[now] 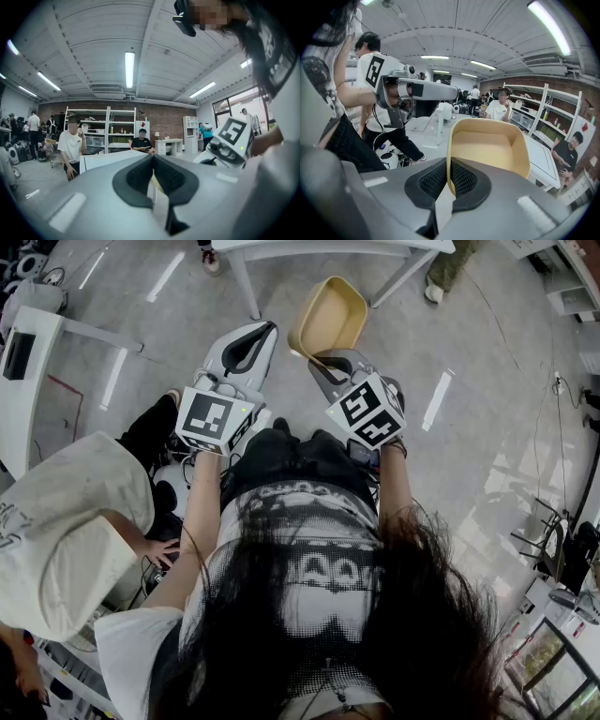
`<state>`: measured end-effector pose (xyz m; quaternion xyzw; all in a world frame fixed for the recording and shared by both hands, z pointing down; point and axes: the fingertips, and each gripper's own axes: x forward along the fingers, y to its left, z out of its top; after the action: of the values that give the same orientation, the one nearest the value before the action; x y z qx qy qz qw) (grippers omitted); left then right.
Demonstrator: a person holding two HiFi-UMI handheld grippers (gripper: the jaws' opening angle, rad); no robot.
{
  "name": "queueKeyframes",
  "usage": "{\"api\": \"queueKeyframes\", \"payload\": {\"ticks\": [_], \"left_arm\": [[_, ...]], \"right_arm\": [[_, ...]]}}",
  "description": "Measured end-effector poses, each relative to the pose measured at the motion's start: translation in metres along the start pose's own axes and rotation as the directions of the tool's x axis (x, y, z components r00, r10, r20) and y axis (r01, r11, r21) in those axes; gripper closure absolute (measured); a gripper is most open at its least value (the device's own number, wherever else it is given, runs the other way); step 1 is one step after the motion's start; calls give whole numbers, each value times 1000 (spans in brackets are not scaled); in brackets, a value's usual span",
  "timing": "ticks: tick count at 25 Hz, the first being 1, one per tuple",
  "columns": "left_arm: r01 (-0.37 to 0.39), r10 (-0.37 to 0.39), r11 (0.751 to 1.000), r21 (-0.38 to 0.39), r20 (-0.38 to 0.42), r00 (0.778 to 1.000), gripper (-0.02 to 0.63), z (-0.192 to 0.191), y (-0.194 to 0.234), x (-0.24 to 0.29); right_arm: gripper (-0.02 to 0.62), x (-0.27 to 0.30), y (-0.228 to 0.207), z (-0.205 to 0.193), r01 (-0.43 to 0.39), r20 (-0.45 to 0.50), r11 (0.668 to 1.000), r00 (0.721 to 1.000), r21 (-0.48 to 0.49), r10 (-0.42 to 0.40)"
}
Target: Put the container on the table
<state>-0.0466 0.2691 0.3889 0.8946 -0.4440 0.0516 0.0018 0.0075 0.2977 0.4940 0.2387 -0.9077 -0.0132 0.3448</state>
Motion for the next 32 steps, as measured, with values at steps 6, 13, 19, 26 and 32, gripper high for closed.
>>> {"api": "queueKeyframes", "payload": {"ticks": [6, 13, 19, 26, 32], "left_arm": [[1, -1, 1000, -6, -13, 1000, 606, -5, 13, -16], [-11, 10, 1000, -12, -14, 1000, 606, -19, 48, -39], [-23, 23, 999, -26, -13, 1000, 606, -23, 58, -42], [-43, 42, 997, -59, -18, 999, 606, -23, 79, -20], [-80, 78, 995, -56, -43, 996, 606, -29, 124, 24]], "right_arm": [[588, 14, 9, 14, 0, 10, 1000, 1000, 11, -1], [588, 44, 19, 28, 9, -15, 1000, 1000, 13, -9], [588, 50, 20, 37, -2, -27, 1000, 1000, -2, 1], [588, 62, -10, 43, -31, -54, 999, 998, -7, 31], [588, 101, -69, 49, -54, -44, 999, 998, -10, 53]]}}
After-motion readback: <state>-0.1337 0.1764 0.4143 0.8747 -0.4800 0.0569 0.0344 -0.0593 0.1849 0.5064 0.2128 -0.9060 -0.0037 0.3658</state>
